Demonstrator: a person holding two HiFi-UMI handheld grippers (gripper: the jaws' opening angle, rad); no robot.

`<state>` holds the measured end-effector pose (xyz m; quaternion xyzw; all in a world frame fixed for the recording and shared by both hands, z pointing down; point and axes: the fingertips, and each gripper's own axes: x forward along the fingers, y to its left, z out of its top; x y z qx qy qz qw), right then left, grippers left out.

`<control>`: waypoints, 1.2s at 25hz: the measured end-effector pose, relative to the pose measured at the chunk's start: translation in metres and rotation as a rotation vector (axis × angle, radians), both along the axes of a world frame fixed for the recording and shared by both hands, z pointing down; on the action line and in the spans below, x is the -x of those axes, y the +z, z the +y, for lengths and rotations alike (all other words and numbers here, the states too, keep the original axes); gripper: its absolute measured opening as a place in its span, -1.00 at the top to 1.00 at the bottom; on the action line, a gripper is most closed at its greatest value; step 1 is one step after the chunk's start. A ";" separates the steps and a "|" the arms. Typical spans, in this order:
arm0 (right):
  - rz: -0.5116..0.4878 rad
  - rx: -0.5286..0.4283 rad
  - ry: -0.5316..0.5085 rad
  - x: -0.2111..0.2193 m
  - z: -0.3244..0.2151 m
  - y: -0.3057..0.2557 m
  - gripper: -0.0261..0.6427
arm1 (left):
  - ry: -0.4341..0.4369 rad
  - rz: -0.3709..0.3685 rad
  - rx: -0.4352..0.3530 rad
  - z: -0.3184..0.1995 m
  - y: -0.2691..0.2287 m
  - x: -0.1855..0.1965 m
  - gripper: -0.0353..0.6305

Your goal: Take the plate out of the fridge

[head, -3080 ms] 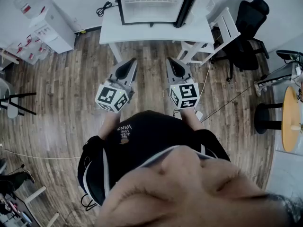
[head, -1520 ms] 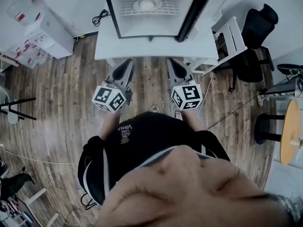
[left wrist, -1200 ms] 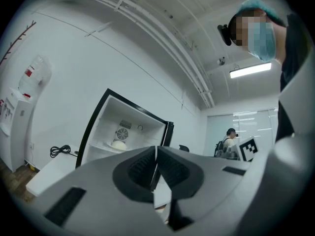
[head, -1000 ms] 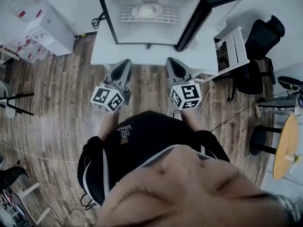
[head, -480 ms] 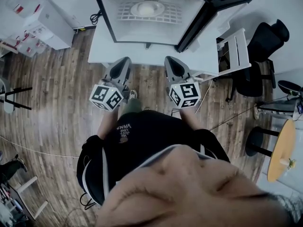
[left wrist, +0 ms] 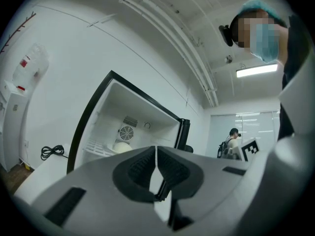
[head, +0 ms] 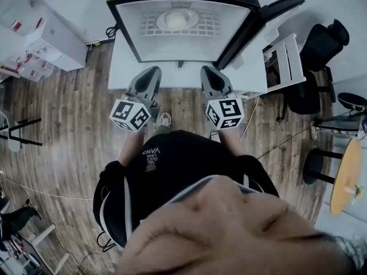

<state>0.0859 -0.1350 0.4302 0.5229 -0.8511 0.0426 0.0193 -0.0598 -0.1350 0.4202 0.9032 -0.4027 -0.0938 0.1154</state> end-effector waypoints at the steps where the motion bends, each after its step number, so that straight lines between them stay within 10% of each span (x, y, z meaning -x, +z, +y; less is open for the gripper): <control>1: 0.003 -0.001 0.005 0.001 -0.005 0.000 0.89 | 0.005 0.002 0.001 -0.006 0.000 0.000 0.83; 30: -0.002 -0.021 0.165 0.023 -0.118 -0.003 0.89 | 0.176 -0.023 -0.007 -0.133 -0.004 0.010 0.83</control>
